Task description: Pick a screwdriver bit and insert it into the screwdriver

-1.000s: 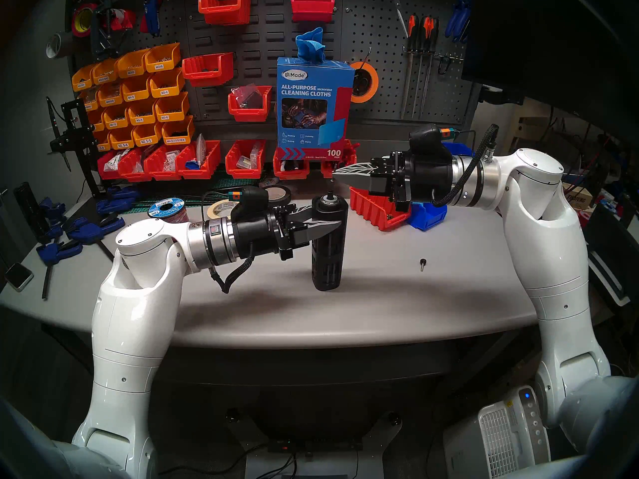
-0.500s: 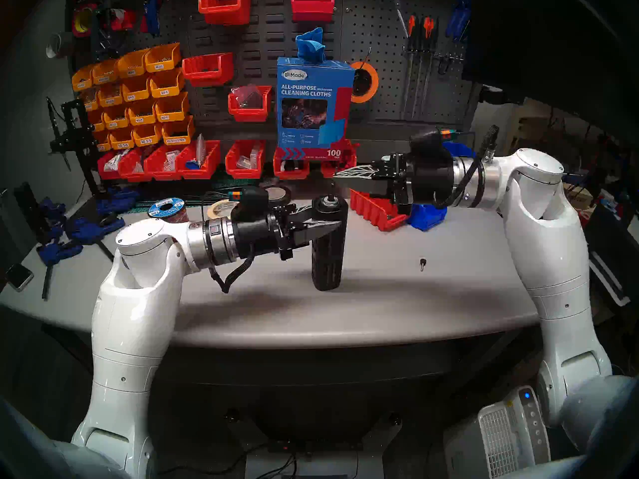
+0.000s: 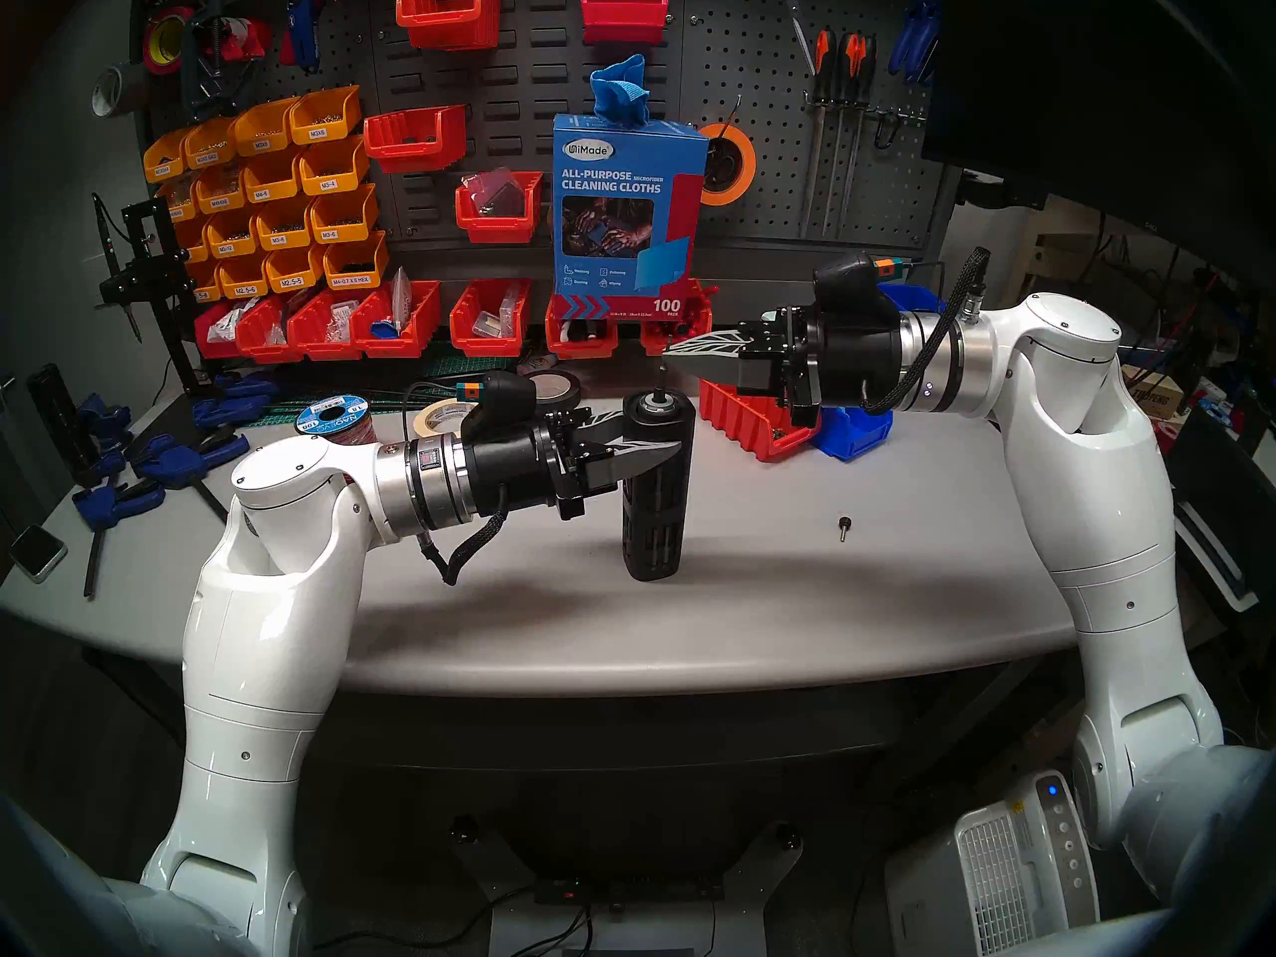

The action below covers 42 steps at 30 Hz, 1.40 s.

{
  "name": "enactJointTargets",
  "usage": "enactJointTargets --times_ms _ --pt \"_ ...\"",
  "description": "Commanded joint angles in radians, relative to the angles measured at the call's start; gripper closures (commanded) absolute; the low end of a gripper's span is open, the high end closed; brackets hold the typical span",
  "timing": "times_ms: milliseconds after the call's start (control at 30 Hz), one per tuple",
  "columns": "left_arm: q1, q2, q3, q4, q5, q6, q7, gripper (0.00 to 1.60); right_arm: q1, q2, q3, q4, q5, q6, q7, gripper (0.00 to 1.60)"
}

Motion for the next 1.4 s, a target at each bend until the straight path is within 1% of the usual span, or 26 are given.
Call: enactJointTargets --times_ms 0,433,533,933,1167,1367 --pt "0.008 0.012 0.005 0.008 0.010 0.005 0.000 1.60 0.035 -0.006 0.000 0.006 -0.003 0.004 -0.009 1.60" --pt "0.005 0.003 0.003 -0.002 0.004 0.014 0.017 1.60 0.036 -0.020 -0.002 0.002 0.006 0.006 -0.018 1.60" --pt "0.007 -0.007 0.002 -0.012 0.002 0.017 0.036 1.60 0.036 -0.022 0.000 0.000 0.006 0.006 -0.020 1.60" --pt "0.016 -0.009 0.001 -0.032 -0.001 0.019 0.057 1.60 0.024 -0.013 0.014 -0.005 0.002 0.007 -0.031 1.60" --pt "0.039 -0.024 -0.005 -0.068 0.014 0.015 0.104 1.60 0.008 -0.011 0.025 -0.018 0.007 0.006 -0.039 1.60" --pt "0.057 -0.041 -0.013 -0.115 0.027 0.020 0.141 1.60 -0.006 -0.012 0.036 -0.027 0.010 0.004 -0.049 1.60"
